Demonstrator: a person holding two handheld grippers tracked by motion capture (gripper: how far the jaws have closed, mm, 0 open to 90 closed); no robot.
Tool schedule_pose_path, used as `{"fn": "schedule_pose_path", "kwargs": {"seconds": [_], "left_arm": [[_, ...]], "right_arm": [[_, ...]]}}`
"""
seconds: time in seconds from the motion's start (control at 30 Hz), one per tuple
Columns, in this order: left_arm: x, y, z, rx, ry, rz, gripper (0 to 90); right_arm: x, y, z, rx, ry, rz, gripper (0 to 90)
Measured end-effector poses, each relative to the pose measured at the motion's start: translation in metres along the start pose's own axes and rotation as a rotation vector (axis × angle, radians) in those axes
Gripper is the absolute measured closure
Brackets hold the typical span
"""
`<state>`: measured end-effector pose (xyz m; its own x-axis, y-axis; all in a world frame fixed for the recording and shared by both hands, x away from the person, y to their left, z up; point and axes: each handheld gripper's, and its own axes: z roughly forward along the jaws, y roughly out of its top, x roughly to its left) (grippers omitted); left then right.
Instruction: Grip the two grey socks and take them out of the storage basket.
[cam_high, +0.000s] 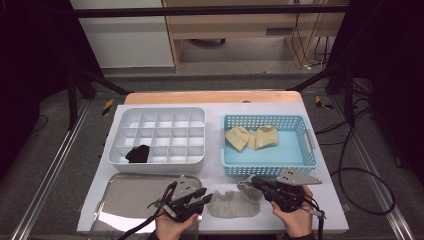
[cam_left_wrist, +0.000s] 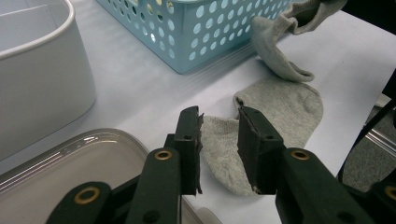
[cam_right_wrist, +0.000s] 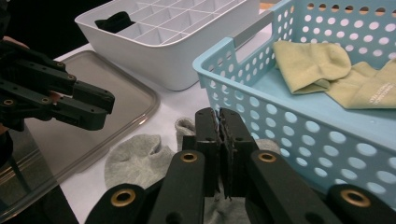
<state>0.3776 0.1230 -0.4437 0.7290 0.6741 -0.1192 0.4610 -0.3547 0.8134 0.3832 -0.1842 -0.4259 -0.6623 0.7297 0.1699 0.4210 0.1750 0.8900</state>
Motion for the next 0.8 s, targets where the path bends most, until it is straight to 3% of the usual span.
{"fn": "schedule_pose_path", "kwargs": {"seconds": [0.3, 0.57, 0.67, 0.8], "left_arm": [[-0.003, -0.001, 0.002, 0.002, -0.008, 0.006, 66.8], [-0.004, 0.000, 0.002, -0.003, -0.006, 0.006, 66.6], [-0.005, -0.001, 0.002, -0.003, -0.008, 0.007, 66.6], [-0.006, -0.001, 0.003, -0.002, -0.010, 0.008, 66.4]], "right_arm": [[0.009, 0.002, 0.009, 0.012, 0.010, -0.011, 87.2], [0.001, 0.007, -0.007, -0.068, -0.051, 0.000, 87.2], [0.002, 0.005, -0.009, -0.062, -0.083, -0.015, 87.1], [0.004, -0.005, -0.003, -0.009, -0.066, -0.019, 87.2]]}}
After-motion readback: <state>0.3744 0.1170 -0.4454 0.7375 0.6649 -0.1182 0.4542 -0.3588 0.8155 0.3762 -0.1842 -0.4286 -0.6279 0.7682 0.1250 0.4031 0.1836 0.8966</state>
